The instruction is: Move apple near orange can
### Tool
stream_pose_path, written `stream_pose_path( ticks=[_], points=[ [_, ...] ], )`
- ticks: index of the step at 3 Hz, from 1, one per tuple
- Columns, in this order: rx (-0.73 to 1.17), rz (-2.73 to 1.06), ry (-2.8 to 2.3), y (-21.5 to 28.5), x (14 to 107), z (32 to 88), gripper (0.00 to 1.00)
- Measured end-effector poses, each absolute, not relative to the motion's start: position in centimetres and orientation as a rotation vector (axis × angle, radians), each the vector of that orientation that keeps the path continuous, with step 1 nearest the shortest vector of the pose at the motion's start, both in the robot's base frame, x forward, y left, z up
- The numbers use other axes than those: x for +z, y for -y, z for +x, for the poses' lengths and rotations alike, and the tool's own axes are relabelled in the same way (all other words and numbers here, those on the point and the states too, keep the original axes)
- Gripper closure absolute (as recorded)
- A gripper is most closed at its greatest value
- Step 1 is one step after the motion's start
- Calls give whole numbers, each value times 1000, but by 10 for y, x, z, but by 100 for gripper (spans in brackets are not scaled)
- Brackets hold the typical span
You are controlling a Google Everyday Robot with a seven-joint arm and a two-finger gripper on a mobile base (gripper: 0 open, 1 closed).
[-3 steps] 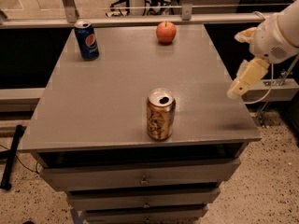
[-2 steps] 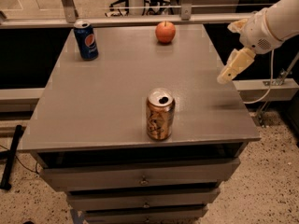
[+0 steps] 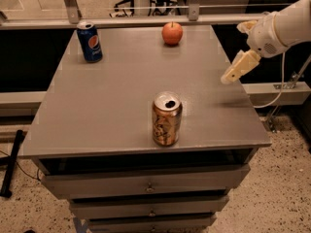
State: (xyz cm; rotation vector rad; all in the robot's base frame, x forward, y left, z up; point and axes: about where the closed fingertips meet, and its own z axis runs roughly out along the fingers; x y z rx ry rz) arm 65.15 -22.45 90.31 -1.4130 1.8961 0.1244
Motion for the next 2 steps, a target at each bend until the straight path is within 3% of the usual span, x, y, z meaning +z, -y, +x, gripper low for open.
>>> stream_pose_path(
  ticks=[2],
  points=[
    [225, -1102, -1704, 208, 897, 771, 0]
  ],
)
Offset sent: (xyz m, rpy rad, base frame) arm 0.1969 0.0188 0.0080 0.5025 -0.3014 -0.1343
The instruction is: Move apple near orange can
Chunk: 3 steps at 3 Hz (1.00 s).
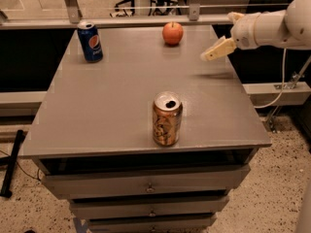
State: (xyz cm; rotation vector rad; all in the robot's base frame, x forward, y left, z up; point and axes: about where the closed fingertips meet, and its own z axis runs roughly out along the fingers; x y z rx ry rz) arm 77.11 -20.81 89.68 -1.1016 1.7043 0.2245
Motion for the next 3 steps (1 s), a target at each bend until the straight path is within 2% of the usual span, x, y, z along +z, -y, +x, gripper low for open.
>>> stream_pose_path(
  ticks=[1, 3],
  points=[
    [258, -1003, -1641, 193, 903, 817, 0],
    [284, -920, -1687, 162, 908, 854, 0]
  ],
)
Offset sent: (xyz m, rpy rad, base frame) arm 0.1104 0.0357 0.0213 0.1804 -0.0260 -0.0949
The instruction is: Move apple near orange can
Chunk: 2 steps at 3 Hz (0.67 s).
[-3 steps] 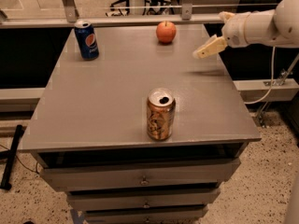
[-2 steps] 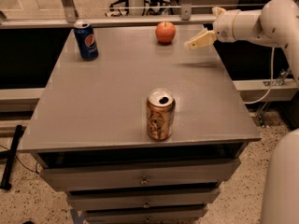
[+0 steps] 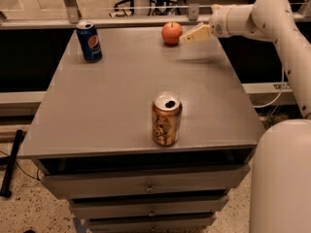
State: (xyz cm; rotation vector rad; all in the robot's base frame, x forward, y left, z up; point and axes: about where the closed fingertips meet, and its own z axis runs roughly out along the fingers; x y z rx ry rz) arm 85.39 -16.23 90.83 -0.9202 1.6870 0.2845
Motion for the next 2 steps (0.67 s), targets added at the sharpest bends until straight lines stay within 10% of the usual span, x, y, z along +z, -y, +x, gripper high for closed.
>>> stream_pose_path(
  ticks=[2],
  points=[
    [389, -856, -1748, 115, 880, 862, 0]
  ],
)
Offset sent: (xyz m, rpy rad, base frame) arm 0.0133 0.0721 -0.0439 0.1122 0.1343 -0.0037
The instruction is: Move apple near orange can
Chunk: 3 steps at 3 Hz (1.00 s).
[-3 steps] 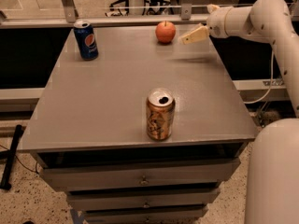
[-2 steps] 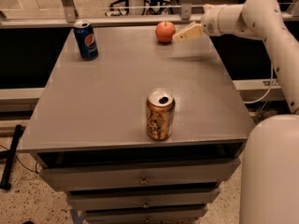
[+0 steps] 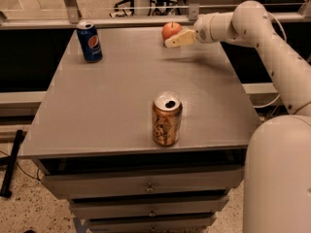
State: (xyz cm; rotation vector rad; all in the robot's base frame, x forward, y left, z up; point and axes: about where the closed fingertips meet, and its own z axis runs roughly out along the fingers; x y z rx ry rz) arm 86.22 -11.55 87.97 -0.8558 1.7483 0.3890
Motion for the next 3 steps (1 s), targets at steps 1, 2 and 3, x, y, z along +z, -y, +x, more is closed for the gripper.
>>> stream_pose_path(
  ticks=[1, 2, 3],
  points=[
    [395, -856, -1757, 102, 868, 873, 0],
    [377, -852, -1767, 98, 860, 889, 0],
    [356, -830, -1775, 103, 853, 905, 0]
  ],
)
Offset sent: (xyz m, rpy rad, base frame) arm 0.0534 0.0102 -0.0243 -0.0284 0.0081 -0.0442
